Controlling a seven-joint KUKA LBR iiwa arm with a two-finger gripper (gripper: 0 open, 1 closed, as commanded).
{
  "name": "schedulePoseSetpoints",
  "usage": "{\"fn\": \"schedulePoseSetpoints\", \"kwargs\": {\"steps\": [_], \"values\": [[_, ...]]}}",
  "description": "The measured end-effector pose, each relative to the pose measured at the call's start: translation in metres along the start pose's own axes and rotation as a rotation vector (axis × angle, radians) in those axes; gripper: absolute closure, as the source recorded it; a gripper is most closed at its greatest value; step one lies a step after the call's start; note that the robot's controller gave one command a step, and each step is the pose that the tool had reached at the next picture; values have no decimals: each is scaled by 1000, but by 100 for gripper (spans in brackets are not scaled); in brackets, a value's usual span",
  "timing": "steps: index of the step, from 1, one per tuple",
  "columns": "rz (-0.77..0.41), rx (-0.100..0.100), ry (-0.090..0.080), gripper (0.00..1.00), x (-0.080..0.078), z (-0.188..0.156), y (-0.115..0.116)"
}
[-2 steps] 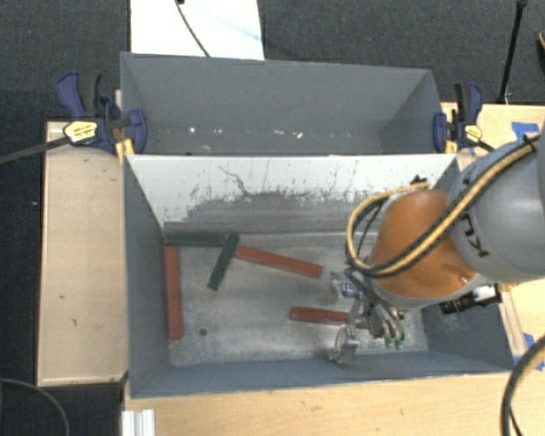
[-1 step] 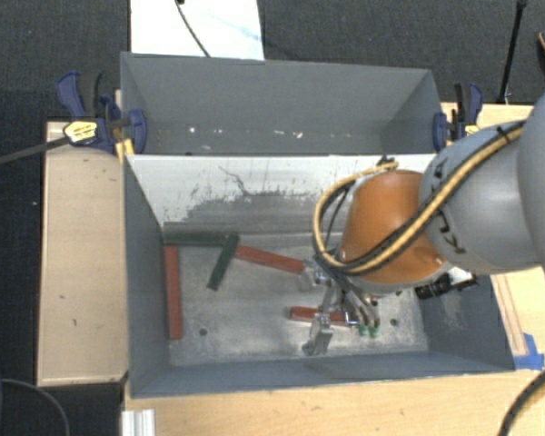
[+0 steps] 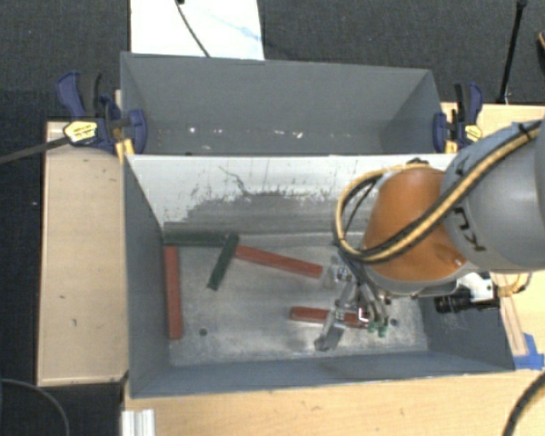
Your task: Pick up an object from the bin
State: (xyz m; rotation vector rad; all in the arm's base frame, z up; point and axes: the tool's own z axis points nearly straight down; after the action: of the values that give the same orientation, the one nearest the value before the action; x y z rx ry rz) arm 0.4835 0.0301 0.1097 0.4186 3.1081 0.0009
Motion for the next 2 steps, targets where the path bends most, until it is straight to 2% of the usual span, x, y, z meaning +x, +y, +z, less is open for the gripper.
{"fn": "schedulePoseSetpoints", "kwargs": {"steps": [1,2], "values": [[93,0,5,0,14,40,25],[93,0,4,0,14,40,25]]}}
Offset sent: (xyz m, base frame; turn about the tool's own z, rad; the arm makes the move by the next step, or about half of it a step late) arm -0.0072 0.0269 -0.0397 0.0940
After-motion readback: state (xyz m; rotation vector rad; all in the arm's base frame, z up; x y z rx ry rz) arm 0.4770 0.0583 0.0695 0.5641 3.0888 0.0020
